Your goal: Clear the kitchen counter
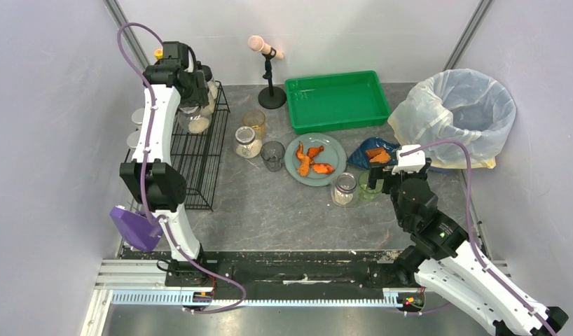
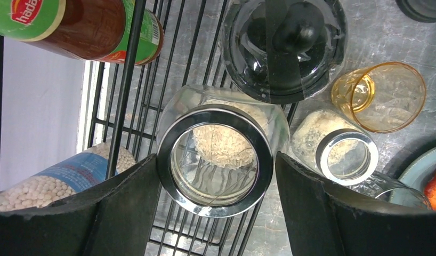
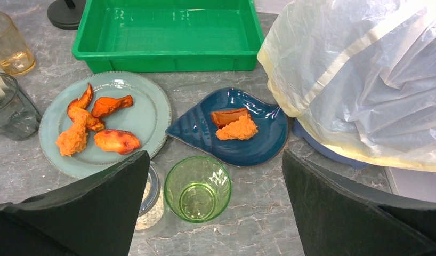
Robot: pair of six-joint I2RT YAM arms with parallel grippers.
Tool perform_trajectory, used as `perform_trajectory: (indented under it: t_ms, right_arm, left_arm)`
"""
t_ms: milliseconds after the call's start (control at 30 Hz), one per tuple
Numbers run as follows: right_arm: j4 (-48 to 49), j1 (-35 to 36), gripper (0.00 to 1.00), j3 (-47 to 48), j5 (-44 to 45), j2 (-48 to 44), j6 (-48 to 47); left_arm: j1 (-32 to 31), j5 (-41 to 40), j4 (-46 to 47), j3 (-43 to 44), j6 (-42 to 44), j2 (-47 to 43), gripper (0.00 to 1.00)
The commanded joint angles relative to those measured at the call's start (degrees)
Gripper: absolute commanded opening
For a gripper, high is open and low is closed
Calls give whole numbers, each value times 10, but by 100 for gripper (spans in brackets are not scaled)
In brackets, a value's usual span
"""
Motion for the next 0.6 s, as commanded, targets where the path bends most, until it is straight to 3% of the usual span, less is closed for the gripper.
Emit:
perform_trajectory:
  t_ms: [0,300,433,567]
  right_arm:
    - [26,-1,98,-1,4,-9,8]
    - [30,-1,98,-5,3,-10,7]
    - [32,-1,98,-6,2,-10,7]
    - [33,-1,98,-7,1,-11,7]
  left_arm:
    - [6,52,47,-32,2,-38,82]
    - [37,109,88,-71,-16,-55,68]
    - [37,116,91,-77,-16,-62,70]
    - [38,117,91,-80,-11,-69,78]
